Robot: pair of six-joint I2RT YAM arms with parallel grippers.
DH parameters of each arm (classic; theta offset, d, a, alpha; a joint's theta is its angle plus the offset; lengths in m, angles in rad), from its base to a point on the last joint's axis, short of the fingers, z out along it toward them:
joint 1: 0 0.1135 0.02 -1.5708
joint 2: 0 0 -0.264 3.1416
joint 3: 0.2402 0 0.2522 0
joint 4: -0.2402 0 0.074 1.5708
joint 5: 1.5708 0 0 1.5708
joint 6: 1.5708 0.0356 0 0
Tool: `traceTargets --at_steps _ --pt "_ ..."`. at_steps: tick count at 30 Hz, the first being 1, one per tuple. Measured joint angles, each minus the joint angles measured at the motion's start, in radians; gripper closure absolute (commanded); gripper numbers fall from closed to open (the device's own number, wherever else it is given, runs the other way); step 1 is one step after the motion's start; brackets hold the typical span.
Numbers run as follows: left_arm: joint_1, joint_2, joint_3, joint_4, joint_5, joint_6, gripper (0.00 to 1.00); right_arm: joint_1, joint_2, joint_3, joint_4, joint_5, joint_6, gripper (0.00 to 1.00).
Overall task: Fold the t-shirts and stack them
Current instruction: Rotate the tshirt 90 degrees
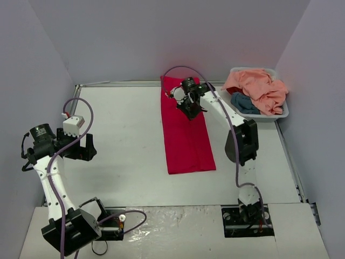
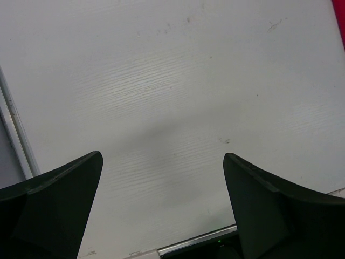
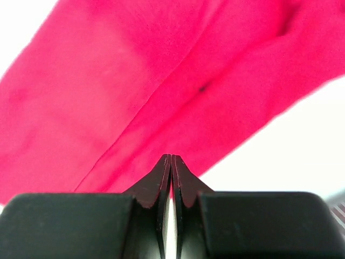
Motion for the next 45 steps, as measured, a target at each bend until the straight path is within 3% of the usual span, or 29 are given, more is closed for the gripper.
traceTargets --at_steps 5,10,14,15,16,18,20,21,29,34,37,39,40,45 --pt "0.0 -0.012 0.0 -0.026 0.039 0.024 0.06 -0.001 -0.292 -0.122 0.023 -0.033 0.012 1.0" --pt "-0.001 -0.055 0.005 -0.059 0.084 0.035 0.06 -0.015 -0.647 -0.437 0.132 0.031 0.018 1.0" --pt "-0.048 -0.1 0.105 -0.081 0.088 0.027 0.06 -0.082 -0.874 -0.676 0.222 0.056 0.066 0.99" --pt "-0.071 -0.098 0.151 -0.083 0.088 0.024 0.06 -0.1 -0.912 -0.726 0.238 0.055 0.078 0.9" --pt "-0.104 -0.09 0.198 -0.083 0.087 0.021 0.06 -0.118 -0.941 -0.774 0.249 0.05 0.085 0.38" --pt "-0.177 -0.074 0.268 -0.079 0.092 0.011 0.06 -0.144 -0.977 -0.871 0.271 0.028 0.088 0.27" --pt "-0.261 -0.06 0.303 -0.064 0.093 -0.006 0.06 -0.166 -0.995 -0.945 0.271 0.007 0.087 0.02" --pt "-0.299 -0.056 0.304 -0.049 0.091 -0.019 0.06 -0.176 -1.004 -0.974 0.268 -0.003 0.084 0.0" --pt "-0.629 0.087 0.304 0.005 -0.004 -0.097 0.06 -0.204 -1.108 -0.993 0.278 -0.037 0.061 0.0" --pt "-0.807 0.198 0.277 0.072 -0.143 -0.114 0.06 -0.215 -1.03 -0.969 0.308 -0.061 0.048 0.1" --pt "-0.895 0.209 0.23 0.107 -0.23 -0.103 0.06 -0.233 -0.979 -0.97 0.311 -0.097 0.043 0.08" --pt "-0.938 0.22 0.21 0.124 -0.275 -0.096 0.06 -0.246 -0.963 -0.975 0.314 -0.122 0.043 0.06" --pt "-0.953 0.226 0.197 0.138 -0.292 -0.096 0.06 -0.252 -0.961 -0.978 0.317 -0.135 0.043 0.0" --pt "-0.945 0.211 0.067 0.296 -0.404 -0.109 0.06 -0.285 -0.962 -1.009 0.396 -0.143 0.072 0.0"
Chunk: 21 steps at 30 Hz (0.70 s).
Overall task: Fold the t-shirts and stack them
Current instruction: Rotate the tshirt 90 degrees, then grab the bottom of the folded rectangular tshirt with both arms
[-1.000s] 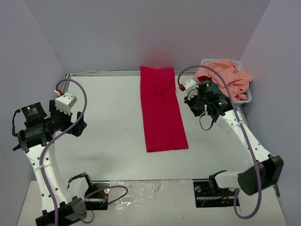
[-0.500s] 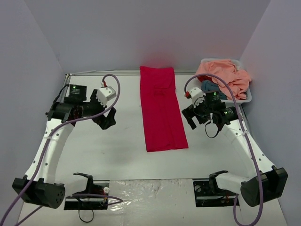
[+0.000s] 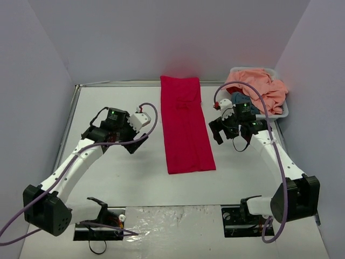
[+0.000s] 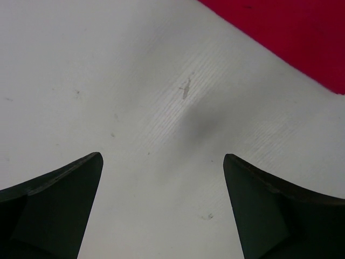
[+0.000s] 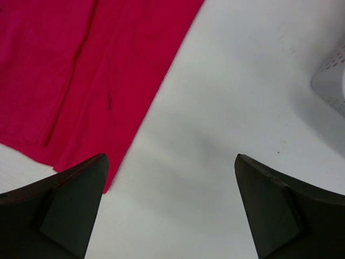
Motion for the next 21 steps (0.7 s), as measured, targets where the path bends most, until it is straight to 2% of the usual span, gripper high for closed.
traceTargets --at_steps 5,10,14,21 --pt "0.126 -0.047 -0.171 0.256 -0.049 -0.063 0.06 -0.01 0.004 -0.064 0.132 0.081 0.067 0.0" --pt "0.277 -0.061 -0.392 0.616 -0.094 -0.151 0.06 -0.011 0.01 -0.117 0.273 0.175 0.167 0.0" --pt "0.298 -0.029 -0.529 0.855 -0.141 -0.183 0.06 -0.011 -0.023 -0.197 0.377 0.231 0.222 0.0" --pt "0.327 0.143 -0.611 1.163 -0.184 -0.226 0.06 -0.051 -0.072 -0.256 0.449 0.245 0.268 0.0"
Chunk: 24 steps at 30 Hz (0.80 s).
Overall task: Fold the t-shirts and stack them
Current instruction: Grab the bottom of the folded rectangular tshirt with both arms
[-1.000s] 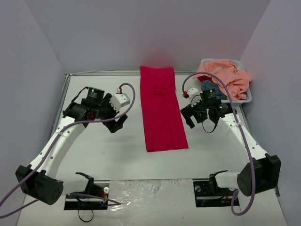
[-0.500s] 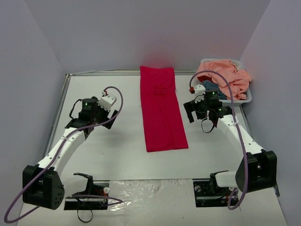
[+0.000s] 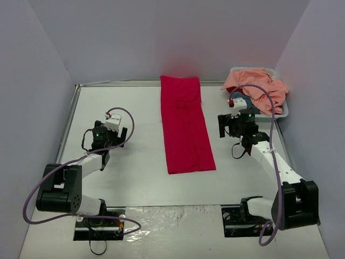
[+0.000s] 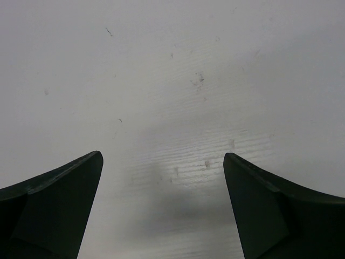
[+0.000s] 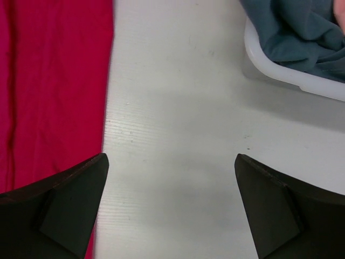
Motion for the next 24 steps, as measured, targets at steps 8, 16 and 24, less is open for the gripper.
traceTargets --at_steps 8,16,24 --pt "0.019 0.088 -0.034 0.199 -0.01 -0.036 0.06 -0.031 0.0 -0.032 0.044 -0.011 0.022 0.0" --pt "0.024 0.105 -0.14 0.409 -0.06 -0.066 0.06 -0.031 -0.119 -0.181 0.189 -0.012 0.052 0.0" --pt "0.027 0.163 -0.222 0.565 -0.064 -0.069 0.06 -0.031 -0.188 -0.32 0.441 -0.008 0.06 0.0"
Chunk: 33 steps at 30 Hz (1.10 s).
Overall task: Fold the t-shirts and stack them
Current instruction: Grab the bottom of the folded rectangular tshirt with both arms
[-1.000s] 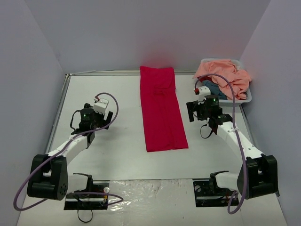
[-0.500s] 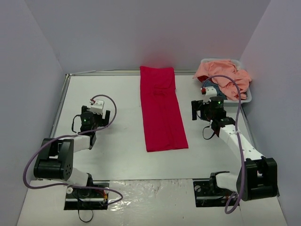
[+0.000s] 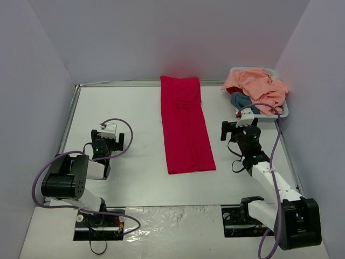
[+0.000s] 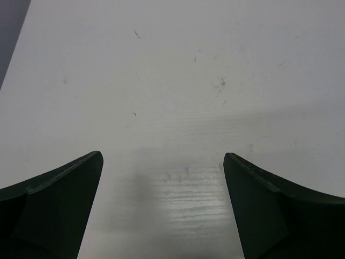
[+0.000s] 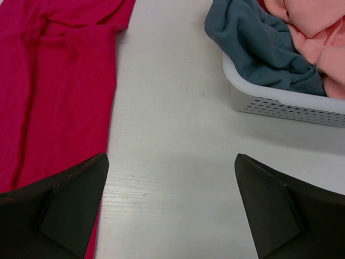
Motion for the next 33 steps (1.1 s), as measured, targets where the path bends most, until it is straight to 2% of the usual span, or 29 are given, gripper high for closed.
traceTargets --at_steps 5,9,14,21,28,33 --pt "0.0 0.0 0.007 0.028 -0.03 -0.012 0.06 0.0 0.084 -0.087 0.233 -0.001 -0.04 0.0" --pt "0.0 0.0 0.042 0.0 -0.119 -0.046 0.06 0.0 0.18 -0.208 0.487 -0.004 -0.062 0.0" --pt "0.001 0.0 0.064 -0.004 -0.21 -0.089 0.06 0.0 0.283 -0.256 0.672 -0.009 -0.096 0.0" --pt "0.001 0.0 0.066 -0.011 -0.26 -0.111 0.06 -0.031 0.426 -0.275 0.787 -0.042 -0.105 0.0" --pt "0.001 0.0 0.072 -0.036 -0.288 -0.121 0.06 -0.093 0.556 -0.283 0.789 -0.071 -0.071 0.0" --pt "0.001 0.0 0.073 -0.039 -0.291 -0.122 0.06 -0.11 0.58 -0.246 0.798 -0.089 -0.048 0.0"
